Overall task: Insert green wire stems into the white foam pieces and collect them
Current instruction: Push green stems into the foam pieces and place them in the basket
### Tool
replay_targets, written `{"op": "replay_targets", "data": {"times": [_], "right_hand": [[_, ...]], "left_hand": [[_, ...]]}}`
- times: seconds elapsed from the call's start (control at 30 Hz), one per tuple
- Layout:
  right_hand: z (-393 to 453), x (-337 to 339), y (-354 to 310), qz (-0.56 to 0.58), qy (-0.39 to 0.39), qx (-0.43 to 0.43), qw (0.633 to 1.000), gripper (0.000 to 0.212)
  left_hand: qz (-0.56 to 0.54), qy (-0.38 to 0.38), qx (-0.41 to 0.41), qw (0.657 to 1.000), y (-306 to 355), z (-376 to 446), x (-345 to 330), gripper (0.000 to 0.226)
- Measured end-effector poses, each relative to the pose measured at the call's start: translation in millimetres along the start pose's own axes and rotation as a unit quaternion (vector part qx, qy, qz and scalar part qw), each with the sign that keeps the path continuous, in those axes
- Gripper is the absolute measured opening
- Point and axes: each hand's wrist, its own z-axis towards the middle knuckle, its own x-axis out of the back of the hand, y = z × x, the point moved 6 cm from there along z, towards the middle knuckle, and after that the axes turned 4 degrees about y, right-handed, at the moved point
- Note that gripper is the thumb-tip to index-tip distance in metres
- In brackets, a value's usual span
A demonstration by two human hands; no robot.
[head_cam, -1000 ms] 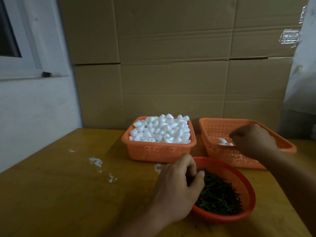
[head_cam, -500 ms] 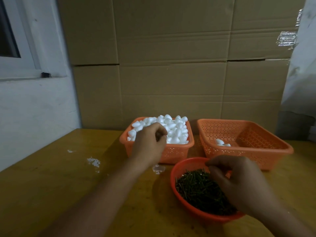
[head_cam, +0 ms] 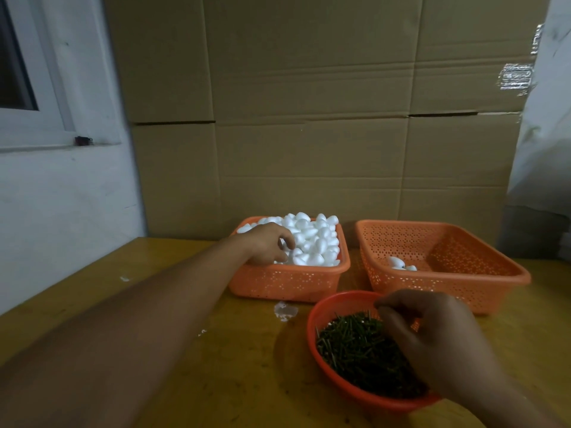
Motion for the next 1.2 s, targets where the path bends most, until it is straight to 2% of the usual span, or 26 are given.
{"op": "replay_targets", "data": {"times": [0.23, 0.57, 0.77, 0.9, 1.0, 1.1, 1.2], "right_hand": [[-1, -3, -1, -0.013, -0.008, 0.001, 1.000, 0.012], [-1, -2, -2, -0.017, -0.009, 0.009, 1.000, 0.011], [-1, -1, -3, -0.021, 0.000, 0.011, 1.000, 0.012], [-2, -1, -4, -0.028, -0.006, 0.013, 0.999, 0.012], [-2, -2, -5, -0.030, -0.013, 0.012, 0.999, 0.013], [-2, -2, -6, -0.031, -0.012, 0.012, 0.999, 0.013], [-3, -2, -7, -0.034, -0.012, 0.015, 0.999, 0.012]], "left_hand": [[0.012, 0.013, 0.019, 1.000, -2, 5, -3, 0.024], [0.050, 0.063, -0.001, 0.997, -4, 10, -7, 0.024], [0.009, 0.112, -0.010, 0.994, -5, 1, 8, 0.010], [-0.097, 0.152, 0.011, 0.984, -12, -6, 13, 0.008], [-0.211, 0.181, 0.039, 0.960, -11, -16, 14, 0.011], [-0.341, 0.191, 0.061, 0.918, 0, -31, 16, 0.026], [-0.483, 0.164, 0.053, 0.858, 19, -46, 10, 0.023]]}}
